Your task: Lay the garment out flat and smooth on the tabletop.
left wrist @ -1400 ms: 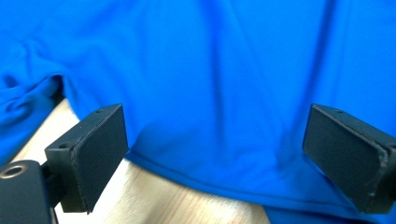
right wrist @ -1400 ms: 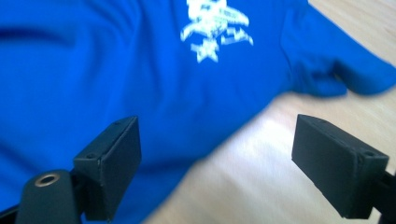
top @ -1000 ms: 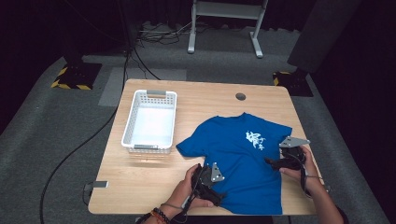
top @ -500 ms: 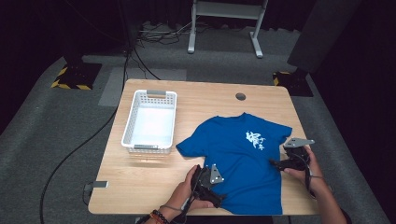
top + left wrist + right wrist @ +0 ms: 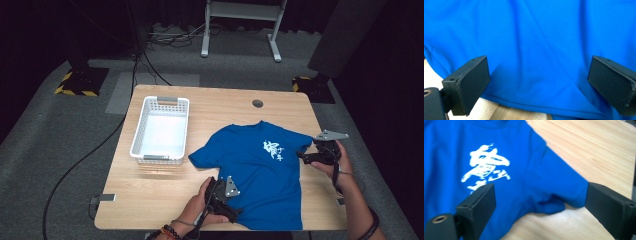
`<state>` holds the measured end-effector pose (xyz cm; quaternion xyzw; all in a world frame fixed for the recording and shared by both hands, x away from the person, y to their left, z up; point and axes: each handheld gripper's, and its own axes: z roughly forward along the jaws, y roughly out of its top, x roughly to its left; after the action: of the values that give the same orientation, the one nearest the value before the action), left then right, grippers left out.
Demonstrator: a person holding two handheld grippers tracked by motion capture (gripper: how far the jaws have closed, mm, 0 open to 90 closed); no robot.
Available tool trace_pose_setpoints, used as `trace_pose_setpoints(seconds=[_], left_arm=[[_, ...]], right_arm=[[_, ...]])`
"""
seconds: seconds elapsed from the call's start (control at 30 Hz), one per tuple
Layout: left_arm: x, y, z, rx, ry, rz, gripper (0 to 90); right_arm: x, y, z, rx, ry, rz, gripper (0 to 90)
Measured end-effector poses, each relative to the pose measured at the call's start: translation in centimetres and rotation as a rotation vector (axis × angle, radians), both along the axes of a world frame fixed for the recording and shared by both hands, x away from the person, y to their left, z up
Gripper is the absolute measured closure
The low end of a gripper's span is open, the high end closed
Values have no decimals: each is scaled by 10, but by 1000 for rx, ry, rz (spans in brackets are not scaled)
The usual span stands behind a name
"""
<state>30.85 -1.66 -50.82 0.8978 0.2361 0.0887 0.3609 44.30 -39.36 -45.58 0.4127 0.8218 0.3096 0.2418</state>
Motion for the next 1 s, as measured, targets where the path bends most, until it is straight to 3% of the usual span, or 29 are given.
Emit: trace_pose_setpoints(seconds=[0.23,0.6,0.77,1.0], left_arm=[[0,0,0,1,0,-2,40],[0,0,0,0,0,-1,40],[0,0,0,1,-2,-2,40],[0,0,0,2,-2,-2,41]], right_arm=[[20,-8,-7,-2,17,-34,131],[61,-10,-19,10,93,-128,161],[71,-7,-22,-26,106,-172,165],[74,-19,-31,-25,147,-218,198]])
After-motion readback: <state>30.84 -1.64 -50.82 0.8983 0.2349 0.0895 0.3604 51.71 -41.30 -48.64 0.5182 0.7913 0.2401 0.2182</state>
